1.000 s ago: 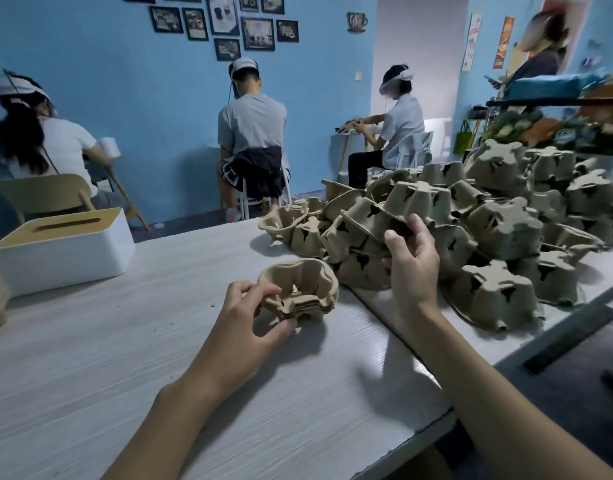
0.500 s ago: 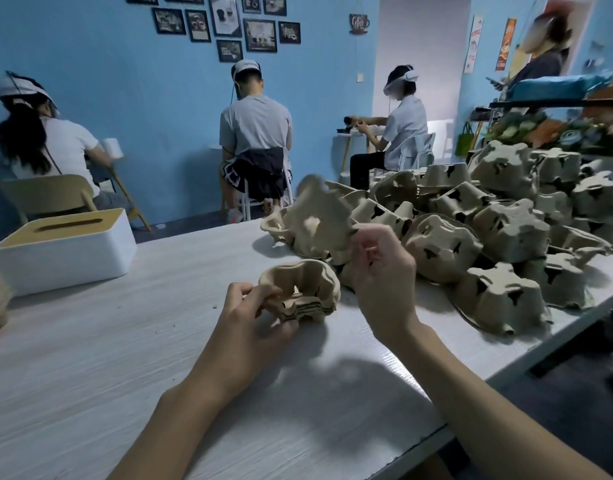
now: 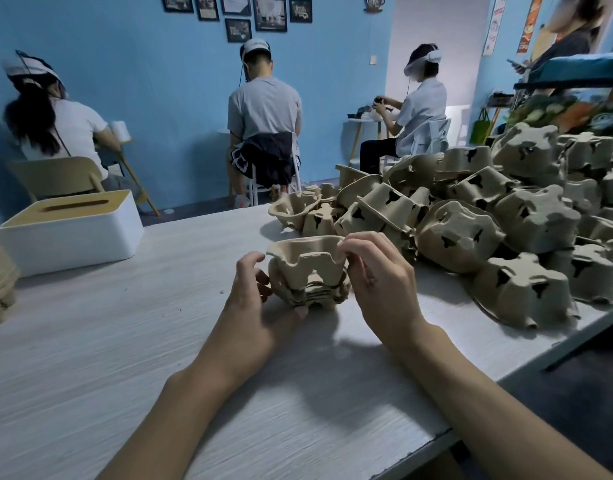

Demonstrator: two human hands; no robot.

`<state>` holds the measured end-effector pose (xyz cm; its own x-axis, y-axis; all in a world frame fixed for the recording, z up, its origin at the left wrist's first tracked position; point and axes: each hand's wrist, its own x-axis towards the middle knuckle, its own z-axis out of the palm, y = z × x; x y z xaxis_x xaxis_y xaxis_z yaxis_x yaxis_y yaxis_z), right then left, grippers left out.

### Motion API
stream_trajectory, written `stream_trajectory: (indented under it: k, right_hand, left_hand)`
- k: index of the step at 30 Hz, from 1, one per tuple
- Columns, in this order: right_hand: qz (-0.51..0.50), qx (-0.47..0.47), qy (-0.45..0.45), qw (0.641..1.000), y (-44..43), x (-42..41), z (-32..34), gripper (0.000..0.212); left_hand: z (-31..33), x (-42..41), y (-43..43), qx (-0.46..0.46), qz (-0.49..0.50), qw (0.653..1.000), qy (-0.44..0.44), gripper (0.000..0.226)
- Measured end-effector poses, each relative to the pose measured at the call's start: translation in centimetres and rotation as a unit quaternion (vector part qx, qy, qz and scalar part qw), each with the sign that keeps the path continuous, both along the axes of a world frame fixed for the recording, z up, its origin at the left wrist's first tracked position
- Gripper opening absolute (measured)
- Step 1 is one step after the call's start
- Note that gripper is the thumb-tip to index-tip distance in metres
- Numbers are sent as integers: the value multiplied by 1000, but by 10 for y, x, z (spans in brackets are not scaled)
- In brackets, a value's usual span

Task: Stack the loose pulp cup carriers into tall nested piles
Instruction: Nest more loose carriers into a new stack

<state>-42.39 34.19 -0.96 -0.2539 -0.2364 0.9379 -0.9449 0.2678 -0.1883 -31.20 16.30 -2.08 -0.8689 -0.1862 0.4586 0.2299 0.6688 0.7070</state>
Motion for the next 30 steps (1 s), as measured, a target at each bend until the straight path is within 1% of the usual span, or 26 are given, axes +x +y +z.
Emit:
stream_trajectory:
  k: [2, 5, 10, 12, 14, 16, 17, 19, 23, 27, 30]
  right_hand:
    - [-9, 0, 13, 1000, -3, 1, 1, 22]
    - [-18, -3, 24, 1000, -6, 0, 2, 21]
    - [-7, 28, -12, 1000, -5, -3, -3, 25]
    - [-16, 31, -27, 999, -3, -2, -6, 27]
    - [-26, 38, -46, 998, 0, 1, -9, 26]
    - [-30, 43, -89, 995, 0, 3, -10, 27]
    - [-25, 27, -127, 991, -1, 4, -10, 29]
    - [-9, -38, -219, 975, -1, 3, -8, 31]
    - [-2, -146, -361, 921, -3, -1, -1, 45]
    - [37, -220, -440, 870, -9, -9, 3, 59]
    - [42, -250, -475, 843, -10, -16, 7, 62]
  left_hand:
    - [1, 1, 2, 0, 1, 1000, -2, 85]
    - [0, 1, 2, -3, 6, 1000, -11, 92]
    - [-3, 1, 1, -15, 21, 1000, -17, 87]
    - [-2, 2, 1, -24, 20, 999, -20, 79]
    - [-1, 3, 1, -39, 17, 999, -24, 66]
    - [-1, 3, 0, -59, 16, 998, -27, 48]
    - [-1, 2, -1, -66, 16, 997, -29, 41]
    - [-1, 2, -1, -72, 17, 997, -30, 35]
    - [-1, 1, -2, -74, 23, 997, -26, 35]
    - [-1, 0, -2, -69, 26, 997, -27, 35]
    - [-2, 0, -2, -70, 25, 997, -28, 36]
